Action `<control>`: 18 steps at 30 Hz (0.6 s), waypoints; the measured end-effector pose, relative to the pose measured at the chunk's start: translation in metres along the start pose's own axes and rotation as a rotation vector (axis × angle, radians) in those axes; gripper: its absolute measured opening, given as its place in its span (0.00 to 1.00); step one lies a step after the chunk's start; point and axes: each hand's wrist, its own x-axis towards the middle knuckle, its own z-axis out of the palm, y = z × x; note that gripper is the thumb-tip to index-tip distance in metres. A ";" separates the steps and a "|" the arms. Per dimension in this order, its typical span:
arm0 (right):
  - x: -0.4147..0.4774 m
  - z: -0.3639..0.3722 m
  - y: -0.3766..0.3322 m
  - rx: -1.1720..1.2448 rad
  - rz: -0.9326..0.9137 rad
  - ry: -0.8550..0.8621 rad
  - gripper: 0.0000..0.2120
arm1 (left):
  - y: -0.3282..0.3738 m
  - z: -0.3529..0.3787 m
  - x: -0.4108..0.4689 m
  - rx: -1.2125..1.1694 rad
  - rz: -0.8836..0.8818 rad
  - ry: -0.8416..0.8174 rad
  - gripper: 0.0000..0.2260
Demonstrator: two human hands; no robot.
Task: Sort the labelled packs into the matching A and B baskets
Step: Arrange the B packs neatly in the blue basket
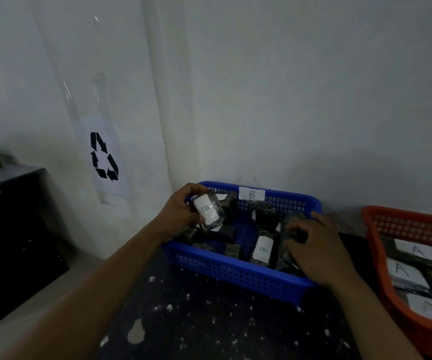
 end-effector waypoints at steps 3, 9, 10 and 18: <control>0.000 0.000 0.000 0.002 0.002 -0.002 0.11 | 0.002 0.001 0.001 0.013 -0.007 0.013 0.30; 0.001 0.000 0.001 -0.003 0.009 -0.005 0.10 | 0.004 0.005 0.004 0.023 -0.116 0.010 0.25; 0.001 0.000 0.001 -0.001 0.012 -0.007 0.10 | 0.004 0.006 0.005 0.002 -0.144 0.013 0.22; 0.002 0.001 0.002 0.005 0.034 -0.003 0.10 | -0.005 0.009 0.020 0.353 -0.201 -0.212 0.12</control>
